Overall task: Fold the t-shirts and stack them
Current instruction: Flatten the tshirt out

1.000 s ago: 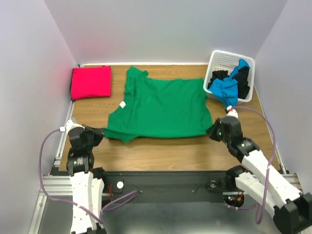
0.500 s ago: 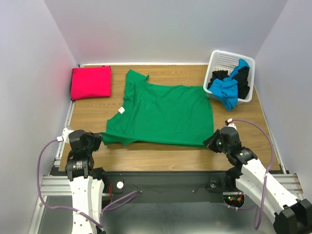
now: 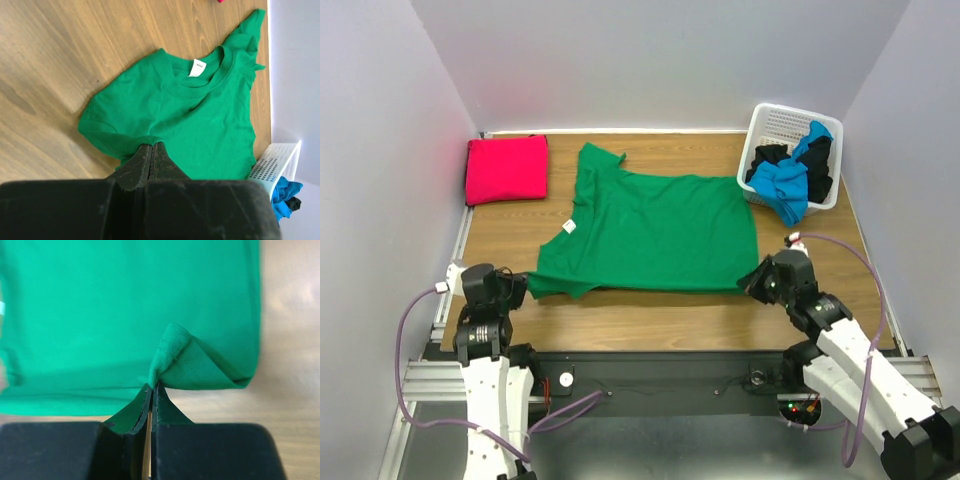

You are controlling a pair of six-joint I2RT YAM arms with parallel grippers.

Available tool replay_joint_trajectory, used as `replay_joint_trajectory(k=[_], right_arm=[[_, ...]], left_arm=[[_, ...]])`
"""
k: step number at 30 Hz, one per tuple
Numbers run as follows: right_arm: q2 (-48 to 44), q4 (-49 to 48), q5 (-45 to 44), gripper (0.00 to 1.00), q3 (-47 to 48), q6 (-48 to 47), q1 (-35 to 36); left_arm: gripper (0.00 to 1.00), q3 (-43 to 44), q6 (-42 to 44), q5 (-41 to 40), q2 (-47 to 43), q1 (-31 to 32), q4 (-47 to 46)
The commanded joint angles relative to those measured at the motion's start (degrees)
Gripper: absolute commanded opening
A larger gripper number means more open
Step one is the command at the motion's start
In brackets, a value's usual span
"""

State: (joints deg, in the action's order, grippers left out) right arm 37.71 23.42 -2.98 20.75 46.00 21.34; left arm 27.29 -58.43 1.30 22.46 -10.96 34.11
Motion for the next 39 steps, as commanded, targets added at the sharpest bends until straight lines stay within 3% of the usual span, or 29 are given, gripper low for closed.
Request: replay_joint_trajectory(k=[1,7,14,21,26,30,33,37,39], right_arm=[[0.5,-0.8,-2.6,0.00,13.4,-5.5,-0.5],[2.5,0.1,-4.3,0.00,33.3,-12.2,-0.6],[3.9,0.8,-0.4,0.00,55.8,-16.4,-0.6],[5.9,2.1,2.7,0.00,74.2,-19.4,-0.5],[9.2,2.9,3.3,0.00,79.6,-21.3,-0.5],[14.0,2.9,-6.4,0.00,78.7,-24.5,-0.6],[21.0,2.8,-13.9,0.00,78.4,-27.8,-0.5],[32.5,0.7,-26.1,0.00,81.2,-31.8,-0.6],[36.5,-4.1,-27.6,0.00,82.4,-33.3,-0.7]], left_arm=[[0.00,9.8,4.5,-0.1,4.3,-0.1,-6.9],[0.00,37.9,10.1,-0.9,11.5,-0.1,-7.1],[0.00,69.7,14.9,-0.5,17.5,-0.1,-5.5],[0.00,94.1,18.7,-3.8,24.2,0.0,-2.1],[0.00,98.0,20.3,-5.4,27.2,0.5,-5.0],[0.00,92.4,22.4,-1.8,31.0,1.0,-10.6],[0.00,88.1,27.6,6.7,35.5,0.9,-19.2],[0.00,90.4,30.3,6.8,45.4,0.9,-22.7],[0.00,94.6,32.0,7.9,52.4,0.6,-23.7]])
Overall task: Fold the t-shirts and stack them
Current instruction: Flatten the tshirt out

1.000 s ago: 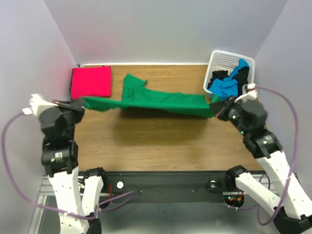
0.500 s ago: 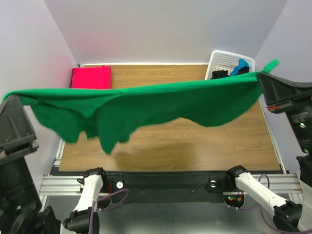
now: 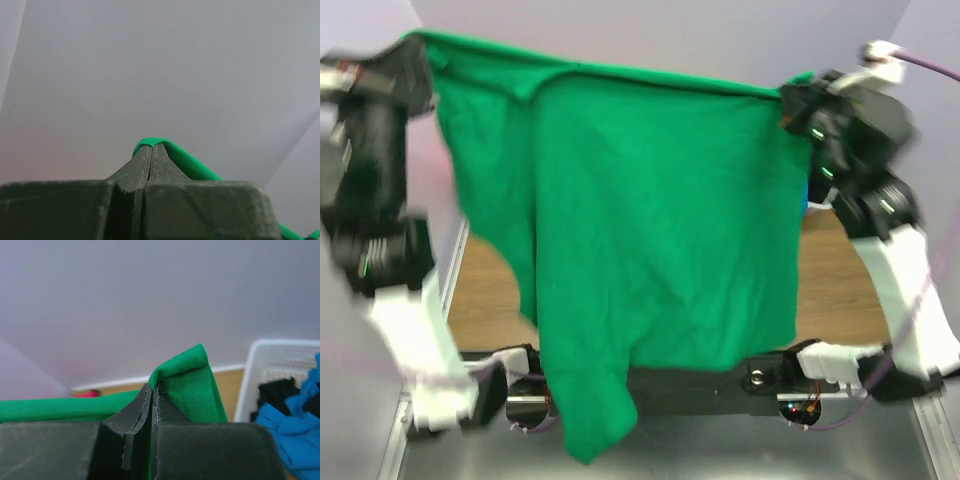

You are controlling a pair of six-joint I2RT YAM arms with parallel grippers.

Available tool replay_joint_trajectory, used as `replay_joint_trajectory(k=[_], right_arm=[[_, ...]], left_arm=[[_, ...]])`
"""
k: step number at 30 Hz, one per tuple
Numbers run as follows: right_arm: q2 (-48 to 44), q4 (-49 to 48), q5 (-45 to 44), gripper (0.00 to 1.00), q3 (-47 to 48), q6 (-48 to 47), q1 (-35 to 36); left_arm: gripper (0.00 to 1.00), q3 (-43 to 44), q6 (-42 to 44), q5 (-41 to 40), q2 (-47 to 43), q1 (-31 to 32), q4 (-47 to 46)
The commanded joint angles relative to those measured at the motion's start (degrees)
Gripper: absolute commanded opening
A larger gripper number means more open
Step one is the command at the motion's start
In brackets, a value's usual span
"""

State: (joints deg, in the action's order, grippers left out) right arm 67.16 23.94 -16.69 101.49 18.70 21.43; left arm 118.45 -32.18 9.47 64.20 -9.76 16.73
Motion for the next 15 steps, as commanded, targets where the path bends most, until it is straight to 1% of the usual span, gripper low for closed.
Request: replay_joint_trajectory(k=[1,3,4,5,6,7,8,9,10,11,13,15], right_arm=[[12.3,-5.5,-13.1,0.00,4.7,-7.1,-0.9],[17.6,-5.9,-10.0,0.00,9.6,-8.0,-1.2],[20.1,-5.9,-7.8,0.00,11.7,-8.4,-1.6],[24.8,-6.0,-7.2,0.00,16.6,-8.5,-1.9],[27.0,-6.1,-6.8,0.00,18.9,-8.5,-2.2],[28.9,-6.1,-6.5,0.01,21.8,-7.9,-3.3],[32.5,-6.2,-6.2,0.00,24.0,-7.7,-3.8],[34.1,-6.3,-4.9,0.00,28.8,-7.5,-4.5],[35.5,-6.3,-4.1,0.00,30.8,-6.5,-5.9],[37.0,-6.3,-2.3,0.00,33.4,-6.1,-6.4],[37.7,-6.3,-0.7,0.01,34.6,-4.2,-8.4],[36.8,-6.5,1.1,0.00,34.0,-2.8,-9.7]], left_arm=[[0.00,5.9,6.7,0.8,16.0,-0.7,-6.0],[0.00,11.4,7.9,2.1,21.0,-1.2,-5.6],[0.00,16.1,8.3,2.4,23.4,-1.9,-5.8],[0.00,18.3,7.8,3.3,27.4,-2.5,-6.6],[0.00,20.0,7.4,5.0,29.2,-3.2,-7.6],[0.00,23.3,6.4,6.4,31.1,-4.2,-8.4],[0.00,24.9,3.6,10.4,34.3,-6.2,-9.9],[0.00,27.7,1.7,12.5,35.7,-7.6,-10.7],[0.00,28.4,0.0,14.4,36.8,-8.7,-13.2],[0.00,28.5,-3.6,18.3,38.3,-11.0,-14.8],[0.00,27.7,-7.3,23.5,38.8,-13.3,-18.4],[0.00,26.6,-7.7,25.0,38.3,-13.7,-18.8]])
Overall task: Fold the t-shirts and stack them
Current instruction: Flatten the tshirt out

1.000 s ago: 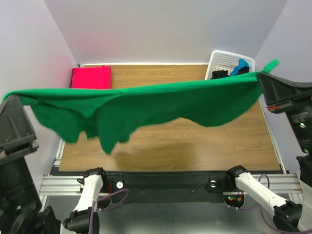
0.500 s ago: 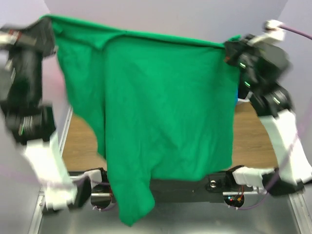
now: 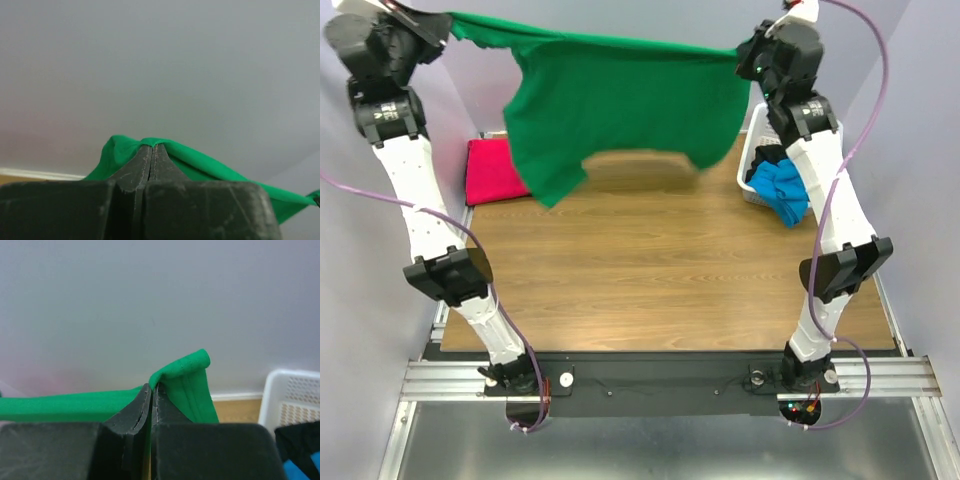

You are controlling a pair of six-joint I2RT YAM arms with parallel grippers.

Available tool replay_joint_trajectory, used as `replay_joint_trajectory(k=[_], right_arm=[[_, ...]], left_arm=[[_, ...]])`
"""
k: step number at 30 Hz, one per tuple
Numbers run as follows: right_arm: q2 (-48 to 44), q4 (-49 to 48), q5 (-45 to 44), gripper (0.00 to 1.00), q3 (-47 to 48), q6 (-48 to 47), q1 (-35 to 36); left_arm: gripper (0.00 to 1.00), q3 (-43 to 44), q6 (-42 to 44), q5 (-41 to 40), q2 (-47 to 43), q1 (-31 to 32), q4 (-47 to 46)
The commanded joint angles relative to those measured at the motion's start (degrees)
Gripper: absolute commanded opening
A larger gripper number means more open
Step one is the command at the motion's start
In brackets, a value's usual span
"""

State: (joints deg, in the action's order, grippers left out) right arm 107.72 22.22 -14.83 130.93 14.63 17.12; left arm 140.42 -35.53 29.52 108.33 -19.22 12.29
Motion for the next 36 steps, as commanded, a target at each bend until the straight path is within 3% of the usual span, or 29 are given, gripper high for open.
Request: replay_joint_trajectory(k=[1,5,9,12,13,15,16,18,22,28,36], right_arm=[[-4.4,-4.6,0.9,0.00,2.4,2.4,-6.3],[-8.5,-5.3,3.0,0.00,-6.5,3.4,-6.8],[-12.4,-5.4,4.5,0.00,-19.4,4.3,-6.8],[-16.0,-5.8,2.6,0.00,-31.8,5.0,-6.8],[-17.8,-6.0,1.7,0.00,-35.6,6.0,-6.8],[-19.1,-7.6,1.2,0.00,-44.7,6.8,-6.9],[-19.6,-7.9,1.1,0.01,-47.1,7.9,-7.0],[-20.9,-8.2,1.1,0.00,-52.0,8.8,-7.0],[-22.8,-9.8,3.2,0.00,-65.3,10.1,-7.1],[-27.3,-11.8,6.4,0.00,-76.8,13.4,-7.0],[-32.0,-12.0,7.0,0.00,-87.4,14.7,-7.0]], left_arm=[[0.00,2.0,-3.9,6.4,-6.9,-4.2,-14.8],[0.00,-10.7,-1.9,9.7,-12.1,-4.2,-16.3],[0.00,-36.6,0.1,9.7,-19.5,-4.2,-21.8],[0.00,-52.0,3.5,2.9,-26.6,-3.3,-24.1],[0.00,-61.1,0.7,-4.0,-30.2,-2.2,-24.9],[0.00,-75.8,-5.3,-4.9,-33.2,-2.2,-30.1],[0.00,-80.6,-8.6,-4.9,-34.4,-2.0,-36.3],[0.00,-90.1,-10.7,-2.4,-36.2,-0.2,-40.0],[0.00,-100.2,-7.0,-7.0,-37.8,1.5,-33.6],[0.00,-112.4,-8.8,-12.9,-46.2,3.6,-27.1],[0.00,-110.3,-10.2,-26.1,-55.3,5.3,-5.4]])
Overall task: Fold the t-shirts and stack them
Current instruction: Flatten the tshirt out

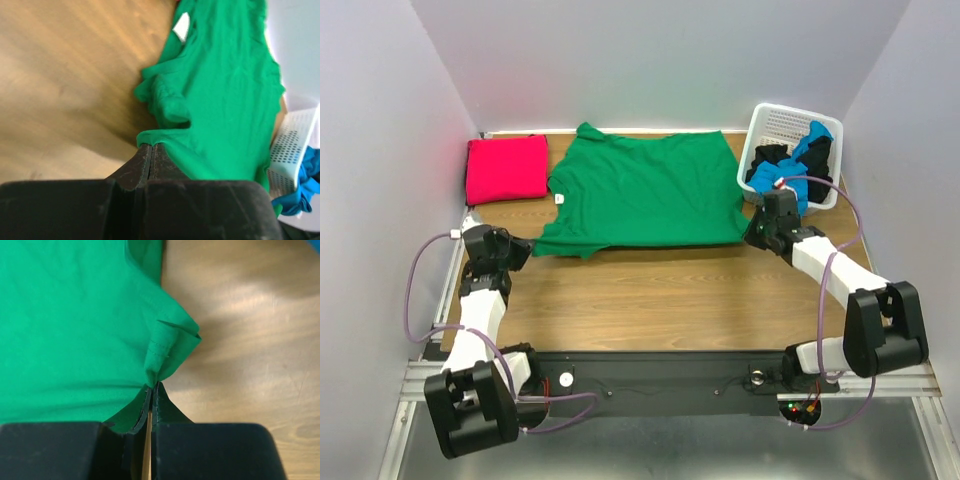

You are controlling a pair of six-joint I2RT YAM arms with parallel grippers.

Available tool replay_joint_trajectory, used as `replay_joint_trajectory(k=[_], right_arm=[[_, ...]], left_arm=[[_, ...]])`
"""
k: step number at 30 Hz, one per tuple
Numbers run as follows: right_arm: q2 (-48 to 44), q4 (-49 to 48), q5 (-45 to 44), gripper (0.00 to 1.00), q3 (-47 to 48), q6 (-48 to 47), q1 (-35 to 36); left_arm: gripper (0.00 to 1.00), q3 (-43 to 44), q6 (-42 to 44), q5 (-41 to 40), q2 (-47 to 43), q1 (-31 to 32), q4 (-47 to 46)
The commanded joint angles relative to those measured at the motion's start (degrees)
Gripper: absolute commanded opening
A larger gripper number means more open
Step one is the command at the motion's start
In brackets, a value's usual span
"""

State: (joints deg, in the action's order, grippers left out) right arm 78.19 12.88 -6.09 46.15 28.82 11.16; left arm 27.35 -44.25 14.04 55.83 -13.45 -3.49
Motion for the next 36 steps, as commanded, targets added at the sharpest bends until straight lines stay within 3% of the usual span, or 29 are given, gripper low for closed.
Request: replay_joint_trajectory(k=[1,5,11,16,18,19,21,22,23,25,27,31,36], right_arm=[[-3.1,-2.7,-1.7,0.01,-3.2,0.7,-1.1],[-5.2,-2.6,-0.9,0.00,-4.9,0.7,-1.1],[-7.6,-2.6,0.1,0.00,-8.5,1.4,-1.1],[-7.4,-2.4,0.1,0.01,-11.3,3.6,-1.1],[-7.9,-1.1,0.2,0.01,-11.9,4.7,-1.1],[-8.8,-0.7,0.7,0.08,-12.0,5.2,-1.1],[-10.2,1.2,0.8,0.26,-12.0,5.5,-1.1],[-10.9,1.7,0.8,0.42,-12.0,5.6,-1.1],[-12.6,2.8,0.4,0.60,-11.4,5.5,-1.1],[-14.6,4.1,-0.8,0.73,-10.7,5.3,-1.1],[-16.1,5.9,-1.0,1.00,-9.9,4.6,-1.1],[-19.6,9.0,-0.2,1.00,-8.2,3.0,-1.1],[-21.1,10.1,4.9,1.00,-5.5,1.3,-1.0]], left_arm=[[0.00,3.2,-2.1,-11.1,-3.5,-0.3,13.7],[0.00,2.4,-5.8,-12.5,-7.4,-0.3,20.9],[0.00,2.2,-5.9,-16.1,-6.0,-0.3,28.0],[0.00,2.0,-4.8,-9.4,-1.3,-0.3,28.3],[0.11,1.7,-4.4,-8.9,-0.9,-0.2,29.4],[0.31,1.7,-4.6,-8.4,-1.5,0.6,30.5],[0.52,2.2,-5.1,-8.8,-2.8,0.8,31.7],[0.64,3.7,-5.2,-9.5,-3.7,0.9,33.1],[0.98,6.1,-5.1,-11.0,-5.7,0.8,35.5],[0.99,8.8,-5.1,-13.1,-8.1,0.8,39.1],[0.99,11.3,-4.8,-15.4,-11.9,0.8,40.0],[0.99,14.0,-4.6,-12.1,-16.0,0.9,37.6],[0.99,12.4,-5.2,-4.6,-12.9,3.4,28.9]])
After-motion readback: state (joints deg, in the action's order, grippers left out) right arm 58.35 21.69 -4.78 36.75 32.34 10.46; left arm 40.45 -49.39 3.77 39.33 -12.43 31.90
